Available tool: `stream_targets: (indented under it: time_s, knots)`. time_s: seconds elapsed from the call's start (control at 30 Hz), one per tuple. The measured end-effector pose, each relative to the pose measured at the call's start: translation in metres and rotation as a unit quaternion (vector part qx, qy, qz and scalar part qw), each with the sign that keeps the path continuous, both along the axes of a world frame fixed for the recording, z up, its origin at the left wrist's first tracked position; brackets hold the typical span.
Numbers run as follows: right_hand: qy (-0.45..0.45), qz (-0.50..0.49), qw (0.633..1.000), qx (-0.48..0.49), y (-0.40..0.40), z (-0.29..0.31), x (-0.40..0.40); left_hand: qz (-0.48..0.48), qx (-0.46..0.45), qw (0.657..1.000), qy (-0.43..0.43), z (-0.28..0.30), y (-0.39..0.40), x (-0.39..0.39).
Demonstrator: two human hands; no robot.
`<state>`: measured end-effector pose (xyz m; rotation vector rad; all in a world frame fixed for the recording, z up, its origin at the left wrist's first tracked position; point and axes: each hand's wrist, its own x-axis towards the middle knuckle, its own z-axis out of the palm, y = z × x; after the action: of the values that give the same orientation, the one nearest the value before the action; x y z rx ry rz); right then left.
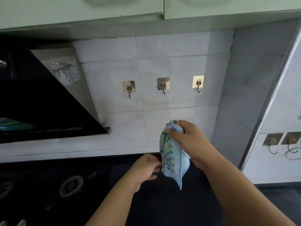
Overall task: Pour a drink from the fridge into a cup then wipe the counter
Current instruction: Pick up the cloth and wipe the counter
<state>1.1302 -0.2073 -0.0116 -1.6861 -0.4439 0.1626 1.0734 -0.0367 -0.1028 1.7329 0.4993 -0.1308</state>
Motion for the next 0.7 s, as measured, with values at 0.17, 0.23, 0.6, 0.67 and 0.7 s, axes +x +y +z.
stream_targets:
  time_s: [0.17,0.23,0.6,0.67,0.7]
  knots:
    - [0.071,0.023,0.99,0.119,-0.004,-0.001,0.0,-0.052,-0.14,0.989,-0.012,-0.003,-0.018,-0.007]
    - [0.105,0.027,0.98,0.164,-0.005,0.0,0.0,-0.072,-0.23,0.97,-0.037,-0.003,-0.025,-0.008]
    - [0.076,-0.048,0.984,0.152,-0.021,0.005,0.015,0.086,-0.332,0.921,-0.186,-0.016,-0.011,0.007]
    - [0.063,-0.089,0.984,0.139,-0.028,0.004,0.022,0.115,-0.241,0.945,-0.191,-0.009,0.01,0.011]
    - [0.055,-0.109,0.984,0.132,-0.031,0.002,0.025,0.124,-0.179,0.956,-0.198,-0.004,0.021,0.013]
